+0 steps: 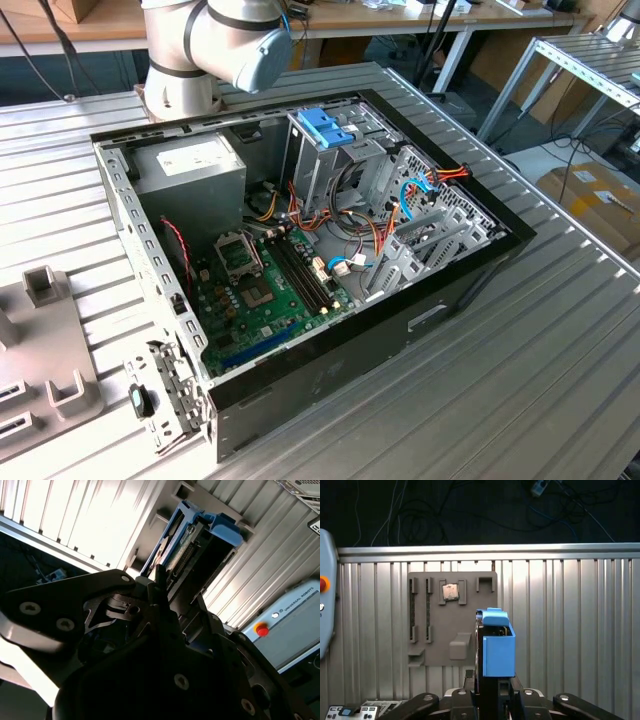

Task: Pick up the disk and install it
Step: 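Pick up the disk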

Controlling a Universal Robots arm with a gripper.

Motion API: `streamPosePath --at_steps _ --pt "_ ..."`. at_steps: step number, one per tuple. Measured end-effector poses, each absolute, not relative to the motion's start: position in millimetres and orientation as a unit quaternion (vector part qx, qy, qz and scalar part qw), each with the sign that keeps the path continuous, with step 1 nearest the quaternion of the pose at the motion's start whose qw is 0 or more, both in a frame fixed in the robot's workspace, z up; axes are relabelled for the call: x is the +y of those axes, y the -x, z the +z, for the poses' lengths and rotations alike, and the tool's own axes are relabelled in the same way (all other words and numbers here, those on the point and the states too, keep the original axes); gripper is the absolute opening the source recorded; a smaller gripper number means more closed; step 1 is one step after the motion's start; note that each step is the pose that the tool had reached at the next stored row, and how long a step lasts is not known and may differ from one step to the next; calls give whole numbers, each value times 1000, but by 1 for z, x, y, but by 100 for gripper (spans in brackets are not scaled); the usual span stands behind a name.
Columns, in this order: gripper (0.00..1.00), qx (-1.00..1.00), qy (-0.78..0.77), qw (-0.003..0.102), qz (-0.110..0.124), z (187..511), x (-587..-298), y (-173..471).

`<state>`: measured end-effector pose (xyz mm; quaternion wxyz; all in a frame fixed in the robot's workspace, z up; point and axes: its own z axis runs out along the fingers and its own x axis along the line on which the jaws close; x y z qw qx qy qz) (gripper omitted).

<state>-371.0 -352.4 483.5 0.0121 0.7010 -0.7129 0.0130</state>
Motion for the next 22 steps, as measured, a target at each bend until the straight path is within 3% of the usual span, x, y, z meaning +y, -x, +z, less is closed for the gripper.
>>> streamPosePath --at_steps 22 --pt "35 -713 -701 12 13 484 -352 348"
